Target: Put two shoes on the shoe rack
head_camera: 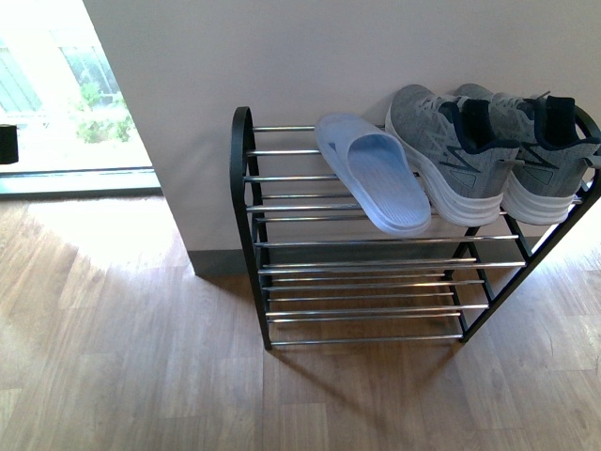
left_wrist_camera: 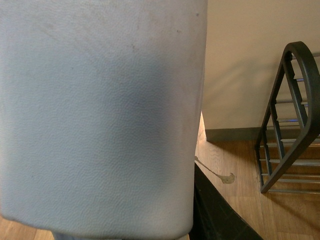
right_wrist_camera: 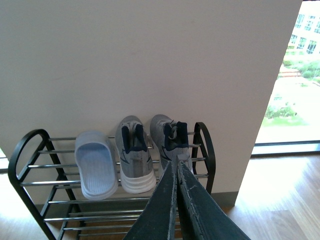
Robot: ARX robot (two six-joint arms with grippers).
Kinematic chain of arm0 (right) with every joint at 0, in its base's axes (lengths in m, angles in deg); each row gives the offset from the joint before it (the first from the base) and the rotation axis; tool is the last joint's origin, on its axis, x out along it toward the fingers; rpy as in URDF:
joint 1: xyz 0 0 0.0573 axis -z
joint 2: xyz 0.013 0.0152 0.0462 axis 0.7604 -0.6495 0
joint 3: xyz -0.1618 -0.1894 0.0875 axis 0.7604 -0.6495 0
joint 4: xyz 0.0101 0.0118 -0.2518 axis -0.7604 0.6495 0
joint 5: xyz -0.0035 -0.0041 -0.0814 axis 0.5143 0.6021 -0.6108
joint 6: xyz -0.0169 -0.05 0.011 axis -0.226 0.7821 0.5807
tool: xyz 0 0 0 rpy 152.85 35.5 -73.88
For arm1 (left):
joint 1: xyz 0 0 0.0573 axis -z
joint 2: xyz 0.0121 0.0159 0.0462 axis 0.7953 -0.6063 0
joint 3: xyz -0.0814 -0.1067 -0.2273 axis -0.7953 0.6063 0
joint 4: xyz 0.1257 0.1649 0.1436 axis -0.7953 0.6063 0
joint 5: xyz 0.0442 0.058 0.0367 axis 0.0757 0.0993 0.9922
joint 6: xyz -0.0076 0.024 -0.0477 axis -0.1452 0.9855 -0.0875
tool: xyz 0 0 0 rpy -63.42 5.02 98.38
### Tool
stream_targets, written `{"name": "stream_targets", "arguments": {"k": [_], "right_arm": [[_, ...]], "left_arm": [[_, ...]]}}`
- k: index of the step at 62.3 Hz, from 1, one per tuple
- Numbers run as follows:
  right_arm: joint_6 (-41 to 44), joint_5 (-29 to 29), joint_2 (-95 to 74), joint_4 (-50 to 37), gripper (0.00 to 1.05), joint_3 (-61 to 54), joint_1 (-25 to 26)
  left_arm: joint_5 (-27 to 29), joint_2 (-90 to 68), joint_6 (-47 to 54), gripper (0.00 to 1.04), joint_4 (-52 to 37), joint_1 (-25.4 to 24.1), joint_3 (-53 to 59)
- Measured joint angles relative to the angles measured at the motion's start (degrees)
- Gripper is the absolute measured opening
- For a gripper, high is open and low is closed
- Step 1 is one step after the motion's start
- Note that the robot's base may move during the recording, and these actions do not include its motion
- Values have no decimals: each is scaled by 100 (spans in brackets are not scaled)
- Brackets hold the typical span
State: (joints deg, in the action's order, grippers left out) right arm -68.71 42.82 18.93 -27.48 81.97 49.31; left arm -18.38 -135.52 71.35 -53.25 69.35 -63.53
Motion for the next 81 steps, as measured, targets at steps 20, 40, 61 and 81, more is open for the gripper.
{"name": "stream_targets", "arguments": {"k": [20, 40, 61, 81], "right_arm": [[2, 11, 11, 2, 66, 0, 0], [0, -33, 20, 11, 96, 0, 0], [2, -13, 20, 11, 96, 0, 0], [0, -13, 20, 11, 96, 0, 0]], "left_arm": [[17, 0, 0, 2, 0, -17, 0], [-37, 0, 17, 2, 0, 57, -2], [-855, -1040, -1167, 2, -212, -175, -820], [-2146, -4076, -2608, 2, 824, -129, -3978]]}}
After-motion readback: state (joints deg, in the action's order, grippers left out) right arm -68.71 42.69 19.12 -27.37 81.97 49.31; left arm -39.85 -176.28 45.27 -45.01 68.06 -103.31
